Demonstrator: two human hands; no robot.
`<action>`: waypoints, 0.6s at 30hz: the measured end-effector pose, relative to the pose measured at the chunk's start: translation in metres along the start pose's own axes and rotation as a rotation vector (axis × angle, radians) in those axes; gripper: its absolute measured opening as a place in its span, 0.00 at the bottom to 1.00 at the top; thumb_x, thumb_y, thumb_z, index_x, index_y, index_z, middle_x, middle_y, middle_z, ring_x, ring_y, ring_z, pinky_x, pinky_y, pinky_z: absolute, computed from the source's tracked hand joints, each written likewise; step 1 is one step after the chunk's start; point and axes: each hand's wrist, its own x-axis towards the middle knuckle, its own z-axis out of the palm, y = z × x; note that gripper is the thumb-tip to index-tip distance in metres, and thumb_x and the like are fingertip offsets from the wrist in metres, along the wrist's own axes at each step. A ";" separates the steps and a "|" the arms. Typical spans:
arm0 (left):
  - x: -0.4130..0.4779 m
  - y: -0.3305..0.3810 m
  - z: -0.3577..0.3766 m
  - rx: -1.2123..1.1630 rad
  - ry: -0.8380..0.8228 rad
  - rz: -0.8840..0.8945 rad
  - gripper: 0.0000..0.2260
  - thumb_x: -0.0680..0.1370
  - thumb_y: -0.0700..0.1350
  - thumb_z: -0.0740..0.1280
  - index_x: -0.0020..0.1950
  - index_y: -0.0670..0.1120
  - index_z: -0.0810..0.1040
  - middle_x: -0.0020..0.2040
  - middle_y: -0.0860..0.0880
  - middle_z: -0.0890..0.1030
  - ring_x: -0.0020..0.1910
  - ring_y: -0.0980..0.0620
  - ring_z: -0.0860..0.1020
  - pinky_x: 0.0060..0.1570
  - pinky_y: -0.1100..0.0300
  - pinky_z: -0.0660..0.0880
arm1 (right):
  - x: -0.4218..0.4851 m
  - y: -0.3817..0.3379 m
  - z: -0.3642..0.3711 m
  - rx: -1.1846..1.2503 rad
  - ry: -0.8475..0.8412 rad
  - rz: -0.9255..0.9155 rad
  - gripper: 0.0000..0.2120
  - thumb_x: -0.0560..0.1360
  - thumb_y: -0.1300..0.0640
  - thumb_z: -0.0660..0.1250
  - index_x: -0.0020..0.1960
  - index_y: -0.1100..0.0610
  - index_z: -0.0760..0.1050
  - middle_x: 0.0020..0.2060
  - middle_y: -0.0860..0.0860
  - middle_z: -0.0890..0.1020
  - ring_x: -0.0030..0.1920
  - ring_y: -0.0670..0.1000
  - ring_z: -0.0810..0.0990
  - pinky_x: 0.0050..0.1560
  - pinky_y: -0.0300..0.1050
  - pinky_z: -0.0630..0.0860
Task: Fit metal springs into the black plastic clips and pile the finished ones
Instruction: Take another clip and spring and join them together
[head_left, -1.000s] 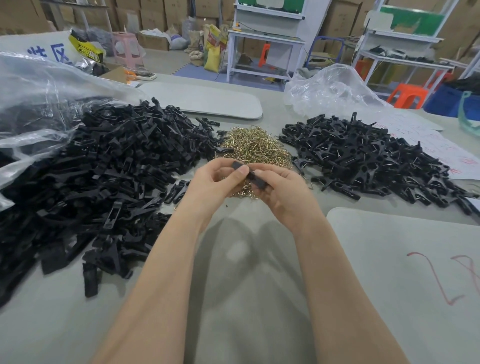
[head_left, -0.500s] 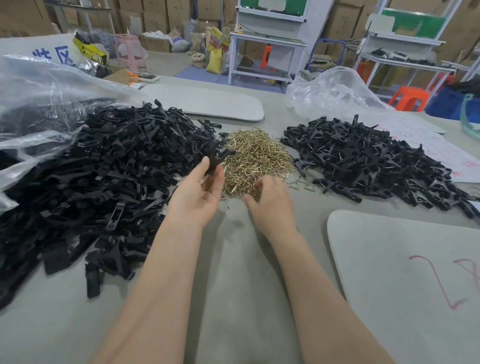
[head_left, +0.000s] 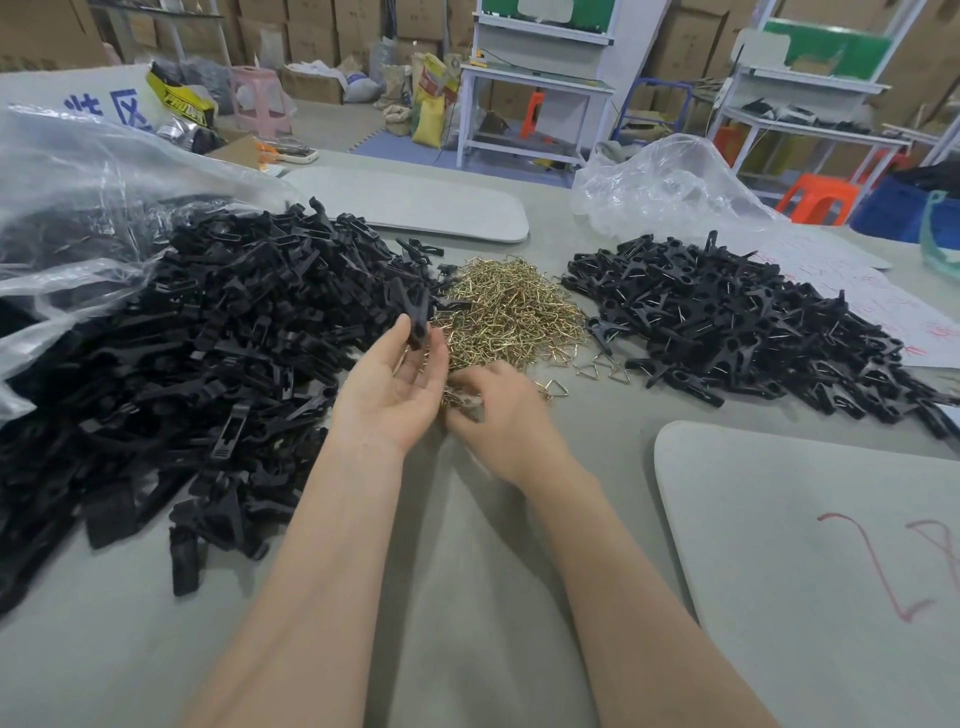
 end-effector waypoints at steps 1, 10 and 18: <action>0.001 0.001 -0.001 0.033 0.008 0.009 0.07 0.77 0.41 0.67 0.52 0.38 0.75 0.47 0.46 0.78 0.46 0.52 0.78 0.52 0.61 0.76 | 0.000 -0.001 0.002 -0.041 -0.039 -0.006 0.15 0.75 0.54 0.66 0.61 0.55 0.76 0.52 0.55 0.74 0.56 0.56 0.72 0.58 0.50 0.70; 0.003 -0.003 -0.001 0.189 0.042 0.065 0.03 0.76 0.38 0.68 0.45 0.39 0.76 0.41 0.44 0.78 0.41 0.53 0.78 0.47 0.62 0.80 | 0.001 0.015 -0.016 0.288 0.270 0.225 0.03 0.78 0.59 0.64 0.50 0.54 0.75 0.42 0.49 0.80 0.43 0.48 0.78 0.45 0.38 0.71; 0.009 -0.012 -0.005 0.736 0.059 0.364 0.04 0.75 0.38 0.70 0.47 0.45 0.76 0.43 0.49 0.79 0.41 0.55 0.78 0.43 0.66 0.78 | 0.005 0.022 -0.021 0.517 0.383 0.242 0.05 0.76 0.55 0.67 0.42 0.47 0.76 0.36 0.43 0.80 0.39 0.43 0.77 0.44 0.39 0.73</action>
